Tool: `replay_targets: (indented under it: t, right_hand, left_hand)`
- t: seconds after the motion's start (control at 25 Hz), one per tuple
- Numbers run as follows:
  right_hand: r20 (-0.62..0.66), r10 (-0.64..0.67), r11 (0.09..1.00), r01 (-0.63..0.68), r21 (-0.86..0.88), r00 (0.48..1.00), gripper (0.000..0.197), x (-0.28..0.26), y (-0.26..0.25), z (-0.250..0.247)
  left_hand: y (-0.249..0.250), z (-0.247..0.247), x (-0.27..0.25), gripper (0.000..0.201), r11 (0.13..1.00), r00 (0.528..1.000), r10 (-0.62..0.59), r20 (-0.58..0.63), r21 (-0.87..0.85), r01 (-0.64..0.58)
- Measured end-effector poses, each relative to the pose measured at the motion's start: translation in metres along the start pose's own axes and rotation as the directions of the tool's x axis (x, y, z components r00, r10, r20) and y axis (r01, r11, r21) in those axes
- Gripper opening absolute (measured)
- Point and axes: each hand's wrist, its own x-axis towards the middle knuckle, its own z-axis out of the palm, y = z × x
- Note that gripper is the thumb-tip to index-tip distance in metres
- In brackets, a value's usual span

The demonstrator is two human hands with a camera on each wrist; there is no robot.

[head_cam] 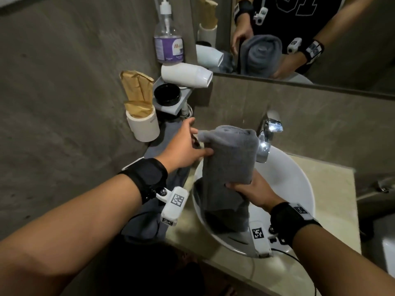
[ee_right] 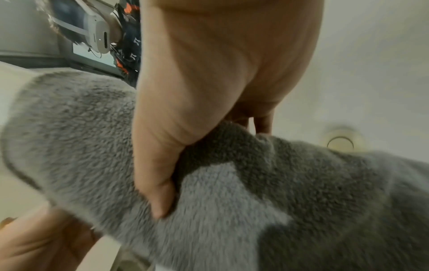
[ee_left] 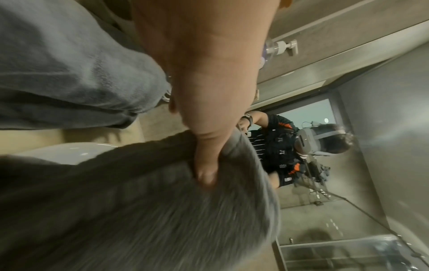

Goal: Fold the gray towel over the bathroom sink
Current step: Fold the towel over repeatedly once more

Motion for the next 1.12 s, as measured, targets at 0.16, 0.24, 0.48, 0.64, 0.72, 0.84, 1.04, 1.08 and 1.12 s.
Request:
replay_targets:
  t: [0.16,0.24,0.48,0.64,0.72,0.84,1.04,1.08,1.12]
  right_hand:
    - [-0.070,0.052,0.991,-0.043,0.128,0.996,0.053,0.017,-0.012,0.006]
    - [-0.145,0.117,0.983,-0.094,0.156,0.983,0.079,0.032,-0.021,0.011]
    - [-0.173,0.319,0.896,-0.237,0.376,0.932,0.106,0.070,-0.073,0.054]
    - [-0.159,0.329,0.876,-0.238,0.419,0.931,0.122,0.073,-0.092,0.101]
    - [-0.126,0.316,0.911,-0.264,0.316,0.940,0.128,0.070,-0.098,0.127]
    - [-0.017,0.203,0.978,-0.202,0.057,0.979,0.118,0.065,-0.097,0.161]
    - [0.154,0.025,0.968,0.015,-0.252,0.988,0.107,0.059,-0.096,0.165]
    - [0.127,0.026,0.947,0.016,-0.322,0.992,0.109,0.059,-0.096,0.162]
    - [0.075,0.013,0.922,0.017,-0.386,0.997,0.111,0.058,-0.097,0.159]
  left_hand:
    - [-0.024,0.004,-0.032,0.055,0.996,0.993,-0.064,-0.101,0.054,0.069]
    - [-0.030,0.000,-0.054,0.046,0.993,0.988,-0.103,0.115,0.072,0.095]
    - [-0.037,-0.015,-0.107,0.090,0.985,0.989,-0.051,0.137,0.172,0.027]
    - [-0.057,-0.024,-0.138,0.137,0.956,0.984,-0.147,0.095,0.268,0.117]
    - [-0.075,-0.025,-0.152,0.152,0.926,0.967,-0.248,0.065,0.310,0.217]
    - [-0.099,-0.035,-0.167,0.158,0.894,0.937,-0.349,-0.037,0.288,0.344]
    - [-0.114,-0.054,-0.169,0.125,0.926,0.940,-0.318,-0.121,0.175,0.335]
    - [-0.115,-0.056,-0.169,0.120,0.924,0.939,-0.322,-0.117,0.179,0.339]
    - [-0.116,-0.059,-0.170,0.117,0.922,0.939,-0.326,-0.113,0.182,0.342]
